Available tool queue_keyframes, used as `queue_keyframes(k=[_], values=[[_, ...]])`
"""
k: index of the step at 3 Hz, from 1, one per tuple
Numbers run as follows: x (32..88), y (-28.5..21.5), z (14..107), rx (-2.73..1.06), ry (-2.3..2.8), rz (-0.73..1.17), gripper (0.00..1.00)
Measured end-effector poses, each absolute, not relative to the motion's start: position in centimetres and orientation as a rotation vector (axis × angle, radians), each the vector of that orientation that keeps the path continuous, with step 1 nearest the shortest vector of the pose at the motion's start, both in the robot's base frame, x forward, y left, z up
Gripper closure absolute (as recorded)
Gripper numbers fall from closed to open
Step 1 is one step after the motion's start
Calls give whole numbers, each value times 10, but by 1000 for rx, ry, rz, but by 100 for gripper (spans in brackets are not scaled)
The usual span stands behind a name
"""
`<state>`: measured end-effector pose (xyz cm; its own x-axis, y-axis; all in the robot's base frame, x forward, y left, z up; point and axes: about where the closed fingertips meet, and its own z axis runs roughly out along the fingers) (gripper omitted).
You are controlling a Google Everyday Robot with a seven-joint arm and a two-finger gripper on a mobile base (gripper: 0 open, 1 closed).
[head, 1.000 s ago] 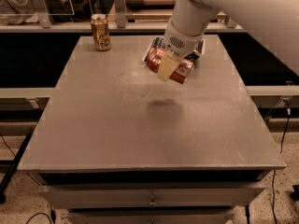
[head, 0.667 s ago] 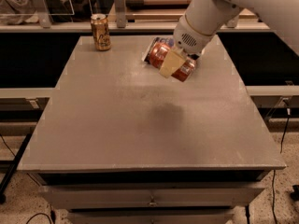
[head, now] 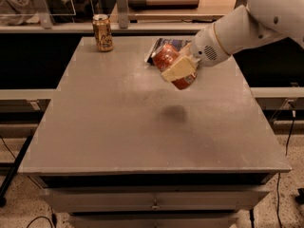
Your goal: Place coke can upright
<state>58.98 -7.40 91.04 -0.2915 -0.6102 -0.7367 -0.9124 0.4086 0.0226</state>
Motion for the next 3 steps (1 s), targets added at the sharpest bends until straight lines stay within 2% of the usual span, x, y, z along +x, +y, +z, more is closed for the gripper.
queue_keyframes(k=[2,3], values=[[579,-58,914,-1216,1711,912,100],[576,-53,917,-1230,1668,925,100]])
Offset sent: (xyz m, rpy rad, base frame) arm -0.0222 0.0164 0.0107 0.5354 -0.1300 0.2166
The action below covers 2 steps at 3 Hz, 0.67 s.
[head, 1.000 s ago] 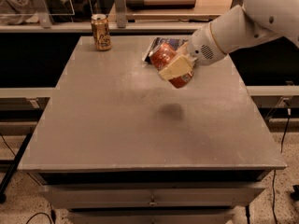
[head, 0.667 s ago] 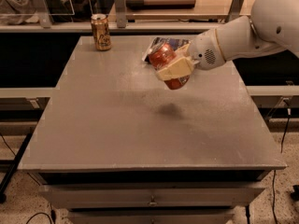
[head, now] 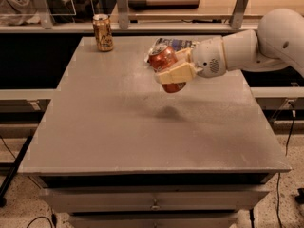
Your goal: Place coke can upright
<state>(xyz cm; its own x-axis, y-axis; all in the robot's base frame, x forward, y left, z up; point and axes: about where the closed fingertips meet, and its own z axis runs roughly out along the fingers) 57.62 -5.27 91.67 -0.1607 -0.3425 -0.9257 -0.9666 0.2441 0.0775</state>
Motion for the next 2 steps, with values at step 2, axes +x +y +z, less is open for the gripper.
queue_keyframes(k=[2], values=[[566,-51,915,-1195,1421,1188,100]])
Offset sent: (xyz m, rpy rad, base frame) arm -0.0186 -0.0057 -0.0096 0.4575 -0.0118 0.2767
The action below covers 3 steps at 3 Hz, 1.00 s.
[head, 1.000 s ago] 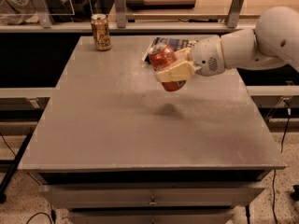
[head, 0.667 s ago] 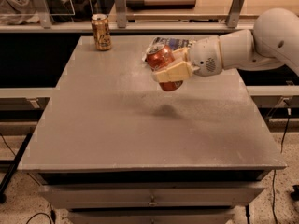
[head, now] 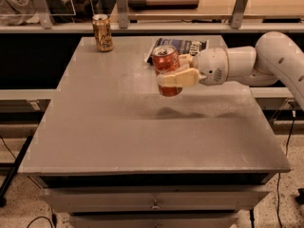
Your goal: Place coke can upright
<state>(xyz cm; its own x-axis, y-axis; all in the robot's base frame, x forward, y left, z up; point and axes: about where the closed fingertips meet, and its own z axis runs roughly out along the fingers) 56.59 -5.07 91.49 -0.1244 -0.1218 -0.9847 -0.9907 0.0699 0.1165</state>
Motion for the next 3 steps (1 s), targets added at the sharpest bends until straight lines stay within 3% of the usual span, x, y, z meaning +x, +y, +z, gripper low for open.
queue_keyframes(k=[1,3], values=[[562,-49,912,-1199,1316,1255,100],[554,-48,904,-1246,1226,1157,100]])
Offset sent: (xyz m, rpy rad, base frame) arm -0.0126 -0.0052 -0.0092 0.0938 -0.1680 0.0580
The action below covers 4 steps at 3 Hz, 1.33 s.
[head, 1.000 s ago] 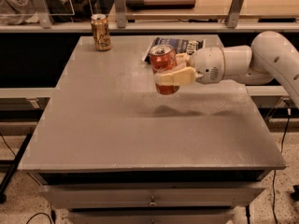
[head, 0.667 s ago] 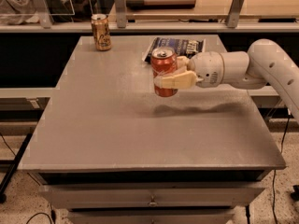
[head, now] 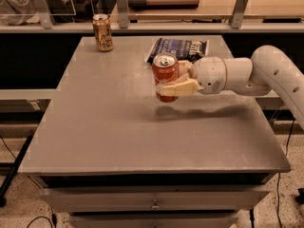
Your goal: Place coke can upright
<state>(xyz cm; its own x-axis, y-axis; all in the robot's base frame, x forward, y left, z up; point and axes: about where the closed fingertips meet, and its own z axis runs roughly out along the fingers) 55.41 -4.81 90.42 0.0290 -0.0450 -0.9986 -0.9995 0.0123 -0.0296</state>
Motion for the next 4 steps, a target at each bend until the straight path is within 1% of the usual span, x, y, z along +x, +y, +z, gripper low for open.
queue_keyframes(k=[1,2,4], values=[[553,-45,894,-1258,1220,1137,100],[554,-45,885,-1252,1229,1147,84],[553,-45,875,-1237,1246,1170,38]])
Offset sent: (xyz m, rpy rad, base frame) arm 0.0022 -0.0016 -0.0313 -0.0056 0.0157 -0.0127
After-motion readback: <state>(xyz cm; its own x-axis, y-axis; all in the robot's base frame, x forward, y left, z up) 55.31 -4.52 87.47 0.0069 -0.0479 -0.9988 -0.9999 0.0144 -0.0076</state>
